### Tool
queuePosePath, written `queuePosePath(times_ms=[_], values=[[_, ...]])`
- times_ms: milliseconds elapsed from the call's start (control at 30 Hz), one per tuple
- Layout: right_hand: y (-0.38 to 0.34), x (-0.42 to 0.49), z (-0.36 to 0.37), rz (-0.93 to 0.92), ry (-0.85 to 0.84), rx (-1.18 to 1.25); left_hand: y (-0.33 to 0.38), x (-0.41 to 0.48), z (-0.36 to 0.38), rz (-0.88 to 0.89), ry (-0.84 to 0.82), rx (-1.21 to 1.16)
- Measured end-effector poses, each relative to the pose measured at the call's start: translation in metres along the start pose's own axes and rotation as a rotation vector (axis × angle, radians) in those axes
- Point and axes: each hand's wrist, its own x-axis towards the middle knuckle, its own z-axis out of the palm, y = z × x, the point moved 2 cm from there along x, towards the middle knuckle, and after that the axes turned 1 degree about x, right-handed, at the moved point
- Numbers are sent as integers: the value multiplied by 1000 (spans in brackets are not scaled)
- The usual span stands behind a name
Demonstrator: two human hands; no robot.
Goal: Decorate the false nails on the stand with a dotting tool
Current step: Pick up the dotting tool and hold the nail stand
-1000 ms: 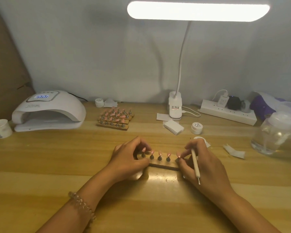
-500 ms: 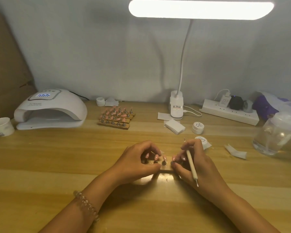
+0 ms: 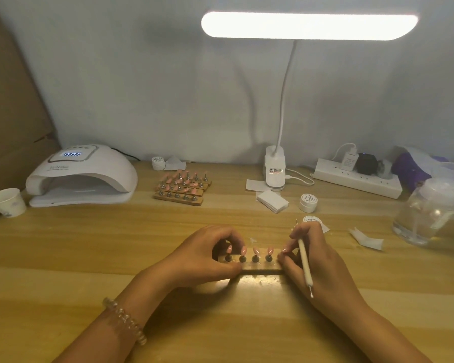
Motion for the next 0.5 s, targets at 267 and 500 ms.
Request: queuePosePath(times_ms=[267,500], values=[[-1,-1,-2,122,-12,101,-3,0,3,-19,9,-26],[-1,-1,3,107,40,54,-1,1,3,-20,-11,9]])
